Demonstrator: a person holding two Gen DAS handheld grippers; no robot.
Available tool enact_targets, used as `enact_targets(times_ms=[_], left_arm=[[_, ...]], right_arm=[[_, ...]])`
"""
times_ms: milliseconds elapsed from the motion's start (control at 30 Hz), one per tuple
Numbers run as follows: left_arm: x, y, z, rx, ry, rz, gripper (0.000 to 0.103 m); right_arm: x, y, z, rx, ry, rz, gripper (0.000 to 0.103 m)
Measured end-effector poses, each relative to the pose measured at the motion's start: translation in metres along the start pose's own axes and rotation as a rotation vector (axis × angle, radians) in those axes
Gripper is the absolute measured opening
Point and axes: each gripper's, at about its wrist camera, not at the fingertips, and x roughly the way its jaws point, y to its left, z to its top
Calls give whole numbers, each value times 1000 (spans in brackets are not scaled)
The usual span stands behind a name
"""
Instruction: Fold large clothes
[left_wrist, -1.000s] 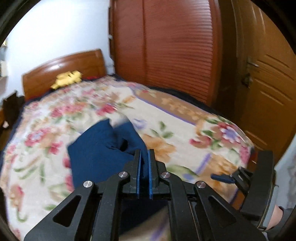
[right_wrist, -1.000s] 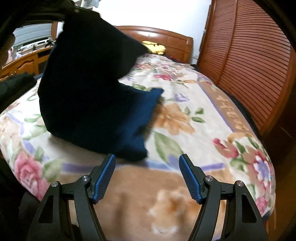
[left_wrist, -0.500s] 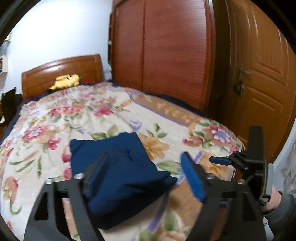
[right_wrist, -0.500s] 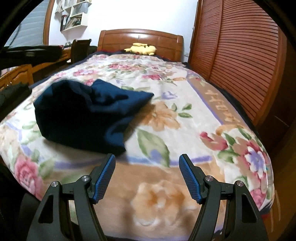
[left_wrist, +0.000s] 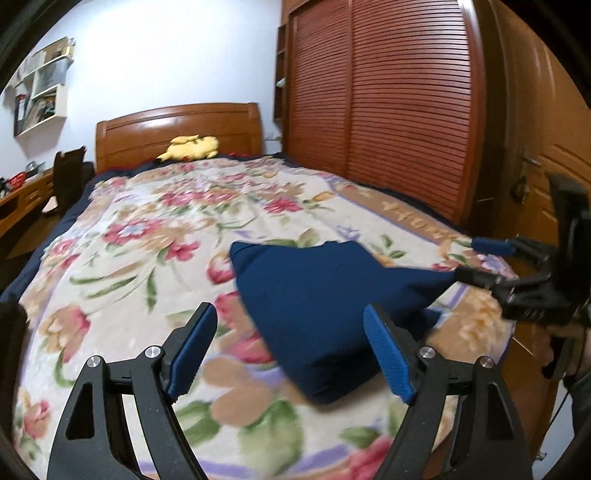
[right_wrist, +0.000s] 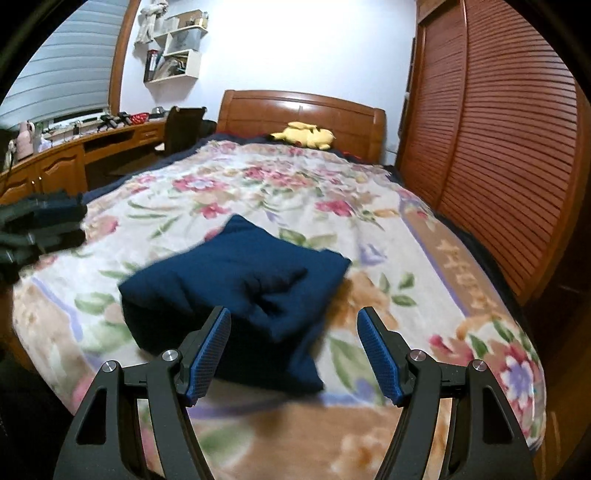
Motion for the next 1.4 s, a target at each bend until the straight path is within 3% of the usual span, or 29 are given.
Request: enact_targets(times_ms=[267,600,867,967,1000,1100,1233,1400], left_arm=[[2,25,-21,17,12,69,82],[-9,39,-30,-23,11,38,82],[-4,41,-35,-19,34,39,82],[0,39,-38,-11,49,43,82],[1,37,-39,-7,51,42,82],[2,32,-40,12,54,43,82],[5,31,-41,19,65,46,82],[2,32,-40,16,56,46,82]], right_arm=[[26,23,13,11,39,73,73],[49,34,27,-19,72,85,73],[73,38,4,-105,156,46,73],[104,24,-15,-126,261,-30,73],[113,13,-23,-91,286,-3,73],[116,-10,-33,0,275,54,73],[110,-10,-24,-71,264,-24,73],[88,-12,-15,-37,233,-4,73]])
